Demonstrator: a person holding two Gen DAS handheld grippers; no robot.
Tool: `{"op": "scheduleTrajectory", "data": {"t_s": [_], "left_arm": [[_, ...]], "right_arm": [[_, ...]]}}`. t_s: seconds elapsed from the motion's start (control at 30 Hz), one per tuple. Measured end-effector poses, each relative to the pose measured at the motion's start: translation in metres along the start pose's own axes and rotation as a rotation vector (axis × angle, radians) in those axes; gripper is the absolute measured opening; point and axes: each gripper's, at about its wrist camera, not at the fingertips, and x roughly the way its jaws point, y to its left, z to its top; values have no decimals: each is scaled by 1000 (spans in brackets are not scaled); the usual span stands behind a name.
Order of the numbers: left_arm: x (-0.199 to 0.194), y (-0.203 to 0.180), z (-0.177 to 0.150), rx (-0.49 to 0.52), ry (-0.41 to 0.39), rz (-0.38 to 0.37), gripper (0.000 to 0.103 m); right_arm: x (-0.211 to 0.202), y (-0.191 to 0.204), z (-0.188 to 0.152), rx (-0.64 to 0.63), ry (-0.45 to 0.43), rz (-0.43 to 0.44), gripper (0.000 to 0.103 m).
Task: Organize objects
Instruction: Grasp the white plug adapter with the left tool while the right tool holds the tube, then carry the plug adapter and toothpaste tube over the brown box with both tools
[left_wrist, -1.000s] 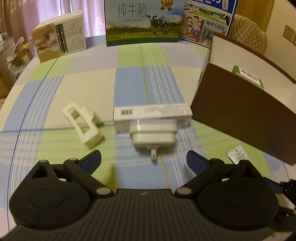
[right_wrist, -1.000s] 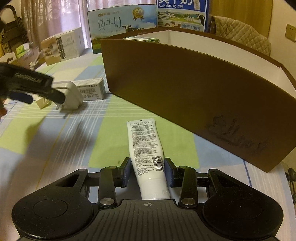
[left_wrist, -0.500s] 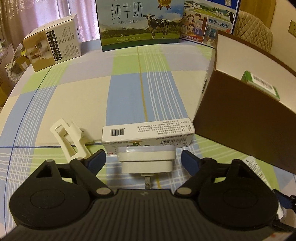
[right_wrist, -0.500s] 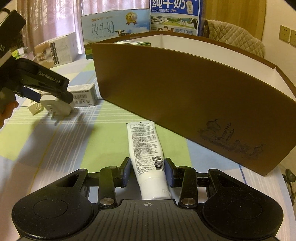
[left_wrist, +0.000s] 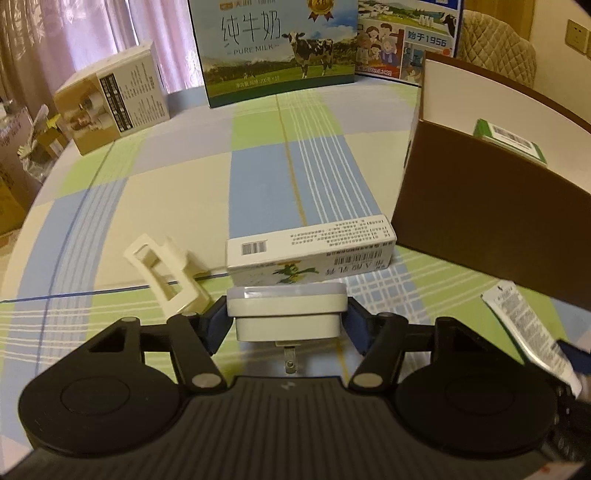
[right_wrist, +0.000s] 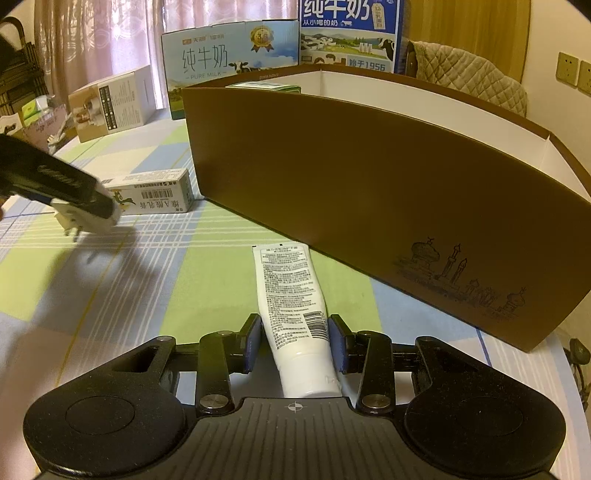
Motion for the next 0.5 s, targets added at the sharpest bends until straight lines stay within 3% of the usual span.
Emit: {"op": "scheduleTrajectory", "data": {"t_s": [0.5], "left_arm": [[-63, 22, -37, -56, 20, -26, 61]], "right_arm": [[-5, -1, 1, 0, 31, 17, 35]]}}
